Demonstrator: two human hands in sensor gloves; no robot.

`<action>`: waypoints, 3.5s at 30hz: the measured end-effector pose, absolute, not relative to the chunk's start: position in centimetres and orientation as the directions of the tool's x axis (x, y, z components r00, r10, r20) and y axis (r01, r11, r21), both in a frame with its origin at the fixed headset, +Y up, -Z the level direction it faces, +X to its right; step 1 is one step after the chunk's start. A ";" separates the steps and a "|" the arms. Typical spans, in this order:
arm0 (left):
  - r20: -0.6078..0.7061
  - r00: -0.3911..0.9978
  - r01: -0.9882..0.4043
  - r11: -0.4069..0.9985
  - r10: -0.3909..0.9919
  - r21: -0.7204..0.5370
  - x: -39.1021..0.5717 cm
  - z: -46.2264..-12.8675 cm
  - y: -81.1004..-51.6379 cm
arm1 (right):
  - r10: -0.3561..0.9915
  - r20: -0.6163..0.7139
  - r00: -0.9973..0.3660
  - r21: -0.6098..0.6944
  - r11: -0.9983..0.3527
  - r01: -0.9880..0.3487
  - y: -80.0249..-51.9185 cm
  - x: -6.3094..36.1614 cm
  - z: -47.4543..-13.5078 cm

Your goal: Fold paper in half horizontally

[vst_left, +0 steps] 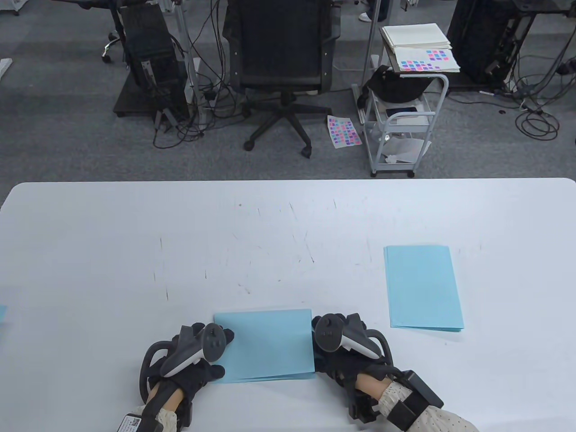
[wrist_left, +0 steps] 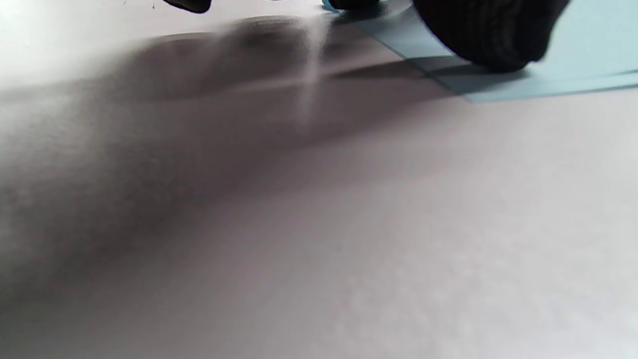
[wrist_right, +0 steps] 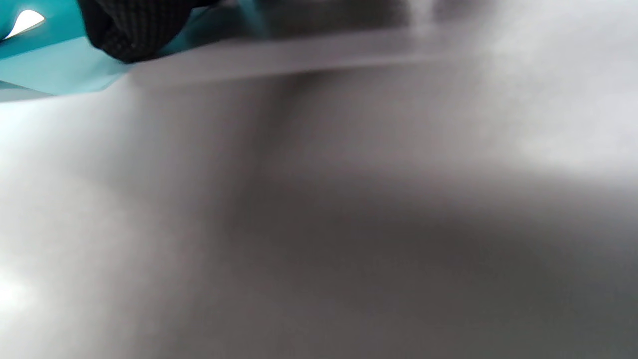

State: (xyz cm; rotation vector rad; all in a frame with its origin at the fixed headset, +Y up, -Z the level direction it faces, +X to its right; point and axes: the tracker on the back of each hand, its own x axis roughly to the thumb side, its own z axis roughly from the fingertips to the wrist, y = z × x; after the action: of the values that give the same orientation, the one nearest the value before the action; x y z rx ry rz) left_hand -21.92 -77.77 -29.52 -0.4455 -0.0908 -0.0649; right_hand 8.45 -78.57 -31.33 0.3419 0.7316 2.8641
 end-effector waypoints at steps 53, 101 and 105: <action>0.121 0.991 0.110 0.894 -0.063 -0.434 -20.6 -29.0 -77.9 | 0.235 0.346 -0.908 0.465 -0.884 -0.051 -75.8 -2.5 -33.8; 0.102 0.993 0.103 0.879 -0.062 -0.466 -20.8 -28.9 -77.5 | 0.075 0.294 -0.953 0.480 -0.874 0.079 -77.4 -1.5 -34.9; 0.101 0.993 0.102 0.878 -0.061 -0.468 -20.8 -29.0 -77.5 | 0.070 0.281 -0.957 0.479 -0.875 0.077 -77.3 -0.8 -34.9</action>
State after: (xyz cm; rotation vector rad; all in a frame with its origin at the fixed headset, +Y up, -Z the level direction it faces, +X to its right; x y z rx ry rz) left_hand -20.83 -77.52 -28.95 -0.4923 -0.0845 -0.0851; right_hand -0.83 -77.33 -34.95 0.4594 0.7878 3.0103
